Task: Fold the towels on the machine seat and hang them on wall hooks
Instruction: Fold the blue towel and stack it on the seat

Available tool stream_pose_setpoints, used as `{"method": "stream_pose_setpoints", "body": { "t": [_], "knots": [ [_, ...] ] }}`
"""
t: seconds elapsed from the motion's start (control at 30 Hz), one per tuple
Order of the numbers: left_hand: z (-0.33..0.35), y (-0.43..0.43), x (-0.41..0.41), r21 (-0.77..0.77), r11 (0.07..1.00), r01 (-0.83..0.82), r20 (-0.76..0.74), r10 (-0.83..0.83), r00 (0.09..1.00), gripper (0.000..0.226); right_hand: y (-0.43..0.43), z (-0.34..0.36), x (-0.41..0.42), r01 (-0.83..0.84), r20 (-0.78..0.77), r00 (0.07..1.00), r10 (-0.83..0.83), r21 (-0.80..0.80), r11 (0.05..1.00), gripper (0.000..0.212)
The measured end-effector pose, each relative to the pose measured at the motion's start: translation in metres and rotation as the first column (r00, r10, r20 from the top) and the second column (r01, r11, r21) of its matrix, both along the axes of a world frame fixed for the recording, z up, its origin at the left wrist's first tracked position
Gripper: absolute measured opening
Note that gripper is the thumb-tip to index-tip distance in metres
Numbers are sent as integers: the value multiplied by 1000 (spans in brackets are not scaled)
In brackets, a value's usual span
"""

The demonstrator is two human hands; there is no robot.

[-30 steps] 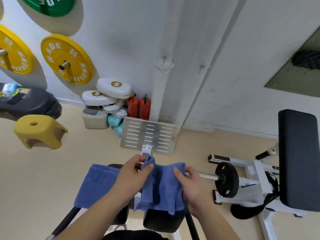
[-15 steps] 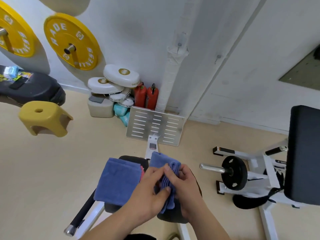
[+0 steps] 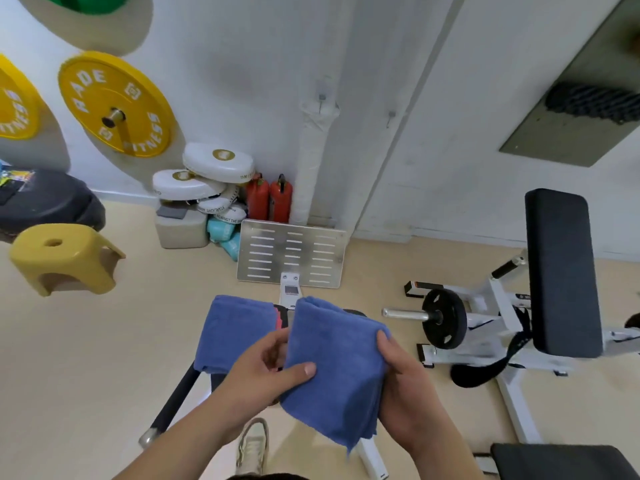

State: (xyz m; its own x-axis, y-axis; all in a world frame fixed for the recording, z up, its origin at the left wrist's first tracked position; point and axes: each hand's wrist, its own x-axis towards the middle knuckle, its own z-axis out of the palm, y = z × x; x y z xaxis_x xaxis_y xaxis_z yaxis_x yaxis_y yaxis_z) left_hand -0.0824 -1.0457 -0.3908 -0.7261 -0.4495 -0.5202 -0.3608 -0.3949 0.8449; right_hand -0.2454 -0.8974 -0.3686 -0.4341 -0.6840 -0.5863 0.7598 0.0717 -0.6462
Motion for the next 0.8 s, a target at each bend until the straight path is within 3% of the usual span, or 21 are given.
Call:
{"method": "stream_pose_setpoints", "body": {
  "t": [0.07,0.2,0.33,0.4,0.47,0.53,0.63,0.7,0.8],
  "knots": [
    [-3,20,16,63,998,3,-38,0,999,44,18,-6,12,-9,21,1000,9,18,1000,47],
    [-11,57,56,98,993,-61,-37,65,997,35,48,-27,38,-37,-98,994,57,192,981,39],
    [-3,68,100,65,997,-49,-2,50,999,46,61,-43,81,-101,-91,986,139,333,937,31],
    [9,61,117,18,998,-63,2,63,998,48,54,-43,96,-113,-216,952,216,406,907,31],
    [23,51,134,-73,997,-29,19,31,999,46,38,-36,108,-140,-378,872,310,414,899,40],
    [37,34,151,-157,988,6,40,0,999,43,16,-21,122,-280,-505,755,417,327,903,55],
    [54,-3,180,-289,956,48,61,-32,998,49,-30,7,146,-521,-603,559,569,278,807,77],
    [66,-35,204,-369,927,60,51,-44,998,51,-69,23,159,-563,-678,411,610,337,755,83],
    [80,-98,251,-458,888,49,41,-34,999,55,-140,41,182,-624,-701,332,631,339,704,88]
  ]
}}
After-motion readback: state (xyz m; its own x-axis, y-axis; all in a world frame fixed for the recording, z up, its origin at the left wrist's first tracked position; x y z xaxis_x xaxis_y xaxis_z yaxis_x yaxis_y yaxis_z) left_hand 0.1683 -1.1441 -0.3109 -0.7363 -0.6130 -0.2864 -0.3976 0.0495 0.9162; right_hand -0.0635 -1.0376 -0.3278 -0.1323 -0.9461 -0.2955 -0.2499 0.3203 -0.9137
